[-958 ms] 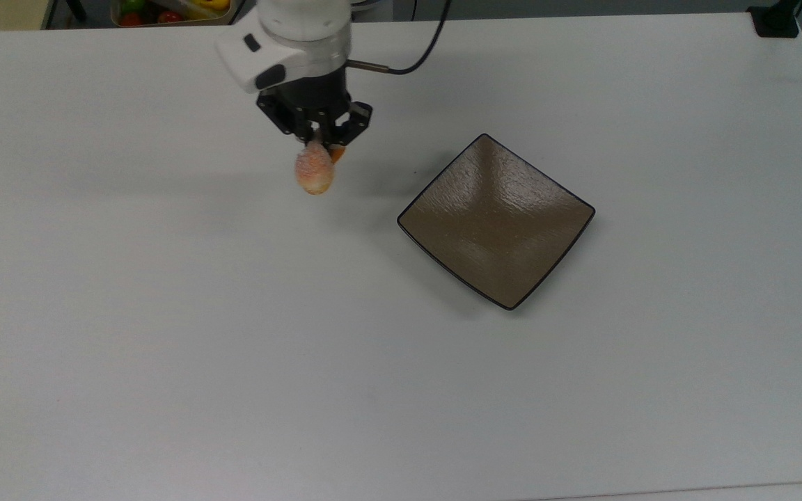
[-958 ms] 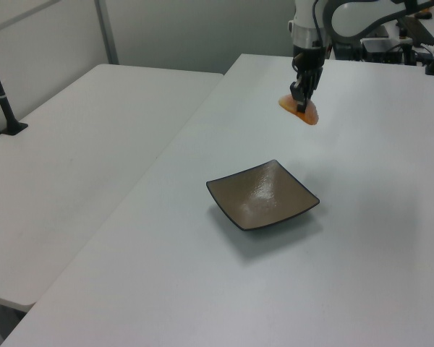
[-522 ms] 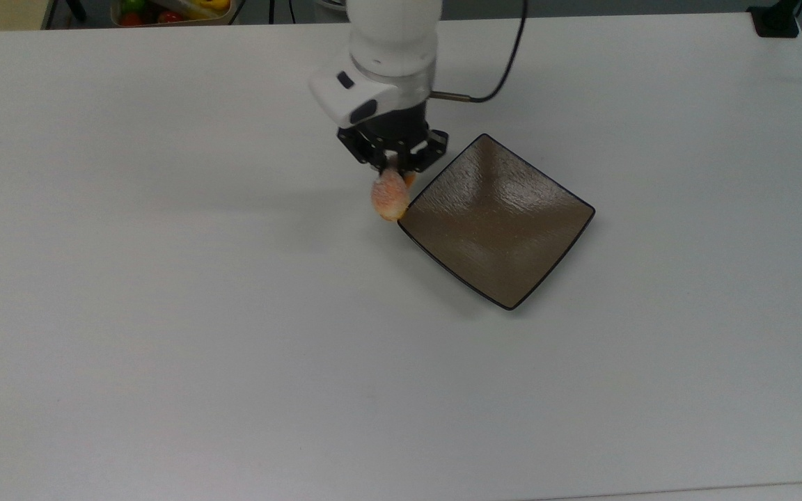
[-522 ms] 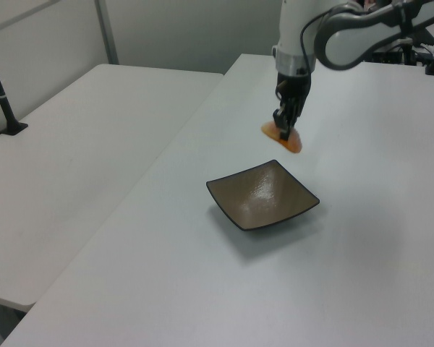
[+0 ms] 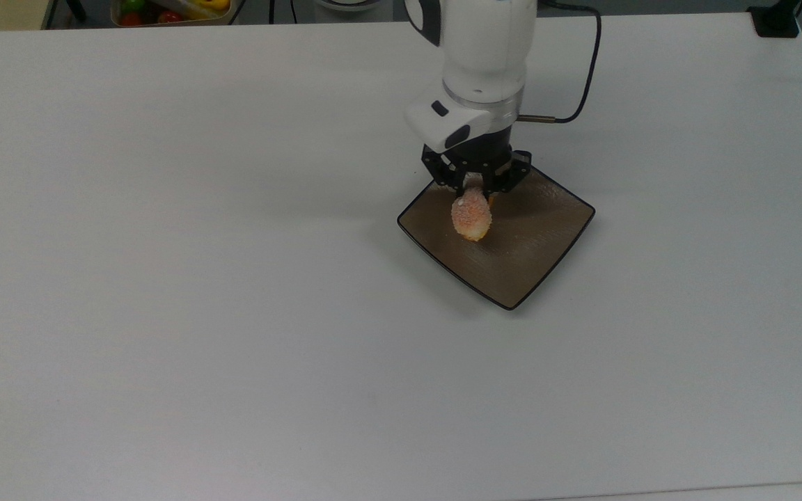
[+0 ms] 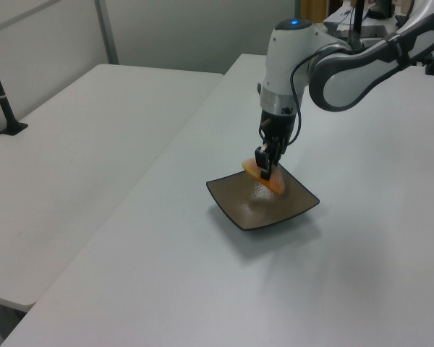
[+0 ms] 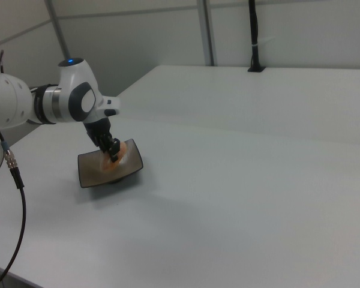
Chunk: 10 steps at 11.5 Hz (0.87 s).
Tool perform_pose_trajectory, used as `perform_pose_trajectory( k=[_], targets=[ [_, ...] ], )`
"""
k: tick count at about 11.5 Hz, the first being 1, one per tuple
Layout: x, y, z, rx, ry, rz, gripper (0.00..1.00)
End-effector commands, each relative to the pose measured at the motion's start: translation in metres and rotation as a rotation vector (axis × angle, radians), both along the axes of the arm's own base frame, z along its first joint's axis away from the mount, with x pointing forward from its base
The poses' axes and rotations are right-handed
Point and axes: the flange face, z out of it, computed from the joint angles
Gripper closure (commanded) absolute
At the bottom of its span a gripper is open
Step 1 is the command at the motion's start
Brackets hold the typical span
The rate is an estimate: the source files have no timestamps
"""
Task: Bread is placed on a ceramic plate
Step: 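Lower the bread roll onto the plate and open the gripper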
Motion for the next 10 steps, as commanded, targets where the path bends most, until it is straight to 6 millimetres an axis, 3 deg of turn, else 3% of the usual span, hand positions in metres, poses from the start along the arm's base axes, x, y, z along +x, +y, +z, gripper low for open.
perform_pose_trajectory(
  k=[1, 6, 7, 10],
  targets=[
    [-0.001, 0.023, -0.019, -0.043, -0.006, 0.009, 0.0],
    [-0.003, 0.028, -0.018, -0.046, -0.007, 0.008, 0.0],
    [-0.004, 0.027, -0.007, -0.046, -0.016, 0.007, 0.0],
    [-0.012, 0.008, 0.058, -0.086, 0.017, 0.014, 0.0]
  ],
)
